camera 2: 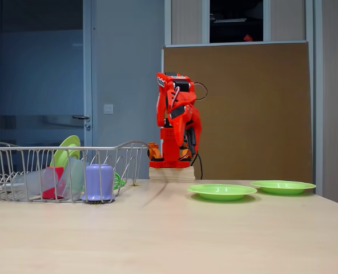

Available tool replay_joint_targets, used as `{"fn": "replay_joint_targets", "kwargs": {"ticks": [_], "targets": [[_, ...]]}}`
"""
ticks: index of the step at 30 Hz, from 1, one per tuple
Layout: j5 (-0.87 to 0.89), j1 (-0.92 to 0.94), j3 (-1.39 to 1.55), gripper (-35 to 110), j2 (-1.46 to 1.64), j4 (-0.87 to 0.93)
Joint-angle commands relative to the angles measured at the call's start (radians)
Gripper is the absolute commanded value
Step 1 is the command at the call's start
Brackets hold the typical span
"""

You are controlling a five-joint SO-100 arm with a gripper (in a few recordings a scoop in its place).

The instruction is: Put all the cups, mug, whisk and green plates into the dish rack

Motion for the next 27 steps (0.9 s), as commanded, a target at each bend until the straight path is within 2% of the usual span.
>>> {"fn": "replay_joint_targets", "kwargs": {"ticks": [1, 8, 10, 18, 27], "targets": [[0.012, -0.046, -0.109, 24, -0.094, -0.034], [0.006, -0.092, -0.380, 24, -0.396, -0.043], [-0.043, -0.110, -0.460, 23, -0.479, -0.025], [-0.235, -0.164, -0.540, 31, -0.650, 0.163], [-0.313, -0.141, -0.695, 31, -0.723, 0.305]]}}
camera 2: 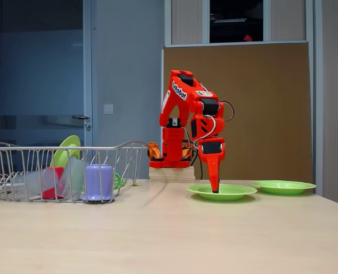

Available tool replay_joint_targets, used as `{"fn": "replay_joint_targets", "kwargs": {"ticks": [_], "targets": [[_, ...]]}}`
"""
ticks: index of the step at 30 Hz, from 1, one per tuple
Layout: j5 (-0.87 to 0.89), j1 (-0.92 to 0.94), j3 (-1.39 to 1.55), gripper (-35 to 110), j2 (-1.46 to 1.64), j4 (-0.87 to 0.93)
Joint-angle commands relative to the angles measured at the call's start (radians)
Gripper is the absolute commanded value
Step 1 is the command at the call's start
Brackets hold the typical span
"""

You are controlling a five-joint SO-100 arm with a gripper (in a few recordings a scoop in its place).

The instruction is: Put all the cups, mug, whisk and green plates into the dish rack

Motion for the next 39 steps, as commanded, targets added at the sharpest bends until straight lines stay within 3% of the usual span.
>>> {"fn": "replay_joint_targets", "kwargs": {"ticks": [1, 19, 30, 39], "targets": [[-0.014, 0.002, -0.091, 31, 0.008, 0.057], [0.032, 0.017, -0.383, 30, -0.216, 0.189], [0.075, 0.060, -0.420, 21, -0.285, 0.264], [0.112, 0.067, -0.615, 15, -0.439, 0.367]]}}
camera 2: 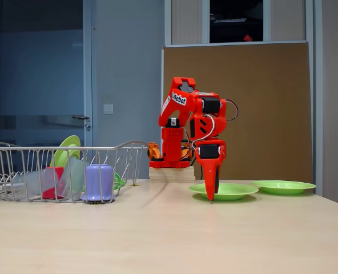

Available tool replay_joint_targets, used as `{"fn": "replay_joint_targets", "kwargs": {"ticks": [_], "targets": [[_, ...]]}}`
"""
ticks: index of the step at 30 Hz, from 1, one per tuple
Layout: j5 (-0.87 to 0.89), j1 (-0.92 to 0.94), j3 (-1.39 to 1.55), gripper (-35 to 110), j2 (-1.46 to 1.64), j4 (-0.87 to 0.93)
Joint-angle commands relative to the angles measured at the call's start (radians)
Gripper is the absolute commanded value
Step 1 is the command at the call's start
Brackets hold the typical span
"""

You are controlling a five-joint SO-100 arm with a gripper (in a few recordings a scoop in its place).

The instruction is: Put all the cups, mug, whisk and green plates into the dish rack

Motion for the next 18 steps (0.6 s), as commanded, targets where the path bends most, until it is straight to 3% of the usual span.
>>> {"fn": "replay_joint_targets", "kwargs": {"ticks": [1, 12, 18], "targets": [[0.043, -0.002, -0.067, 14, -0.069, 0.034], [0.187, -0.031, -0.160, 0, -0.241, -0.018], [0.129, 0.002, -0.166, 0, -0.114, 0.130]]}}
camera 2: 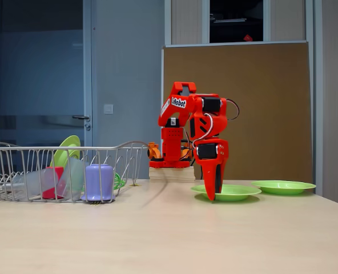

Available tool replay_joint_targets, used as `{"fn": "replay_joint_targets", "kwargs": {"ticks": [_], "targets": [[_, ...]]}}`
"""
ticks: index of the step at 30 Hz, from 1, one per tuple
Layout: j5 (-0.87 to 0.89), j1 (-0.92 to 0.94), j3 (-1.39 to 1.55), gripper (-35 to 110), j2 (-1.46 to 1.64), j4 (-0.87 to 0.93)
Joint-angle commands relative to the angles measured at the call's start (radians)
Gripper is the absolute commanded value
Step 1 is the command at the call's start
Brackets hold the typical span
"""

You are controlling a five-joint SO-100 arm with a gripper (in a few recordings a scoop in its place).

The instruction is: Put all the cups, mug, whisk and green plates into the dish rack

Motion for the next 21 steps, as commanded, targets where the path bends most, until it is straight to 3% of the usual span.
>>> {"fn": "replay_joint_targets", "kwargs": {"ticks": [1, 7, 21], "targets": [[-0.041, 0.014, 0.008, 0, 0.083, 0.103], [-0.080, 0.032, -0.098, 0, 0.207, 0.255], [-0.048, -0.008, -0.255, 0, 0.264, 0.327]]}}
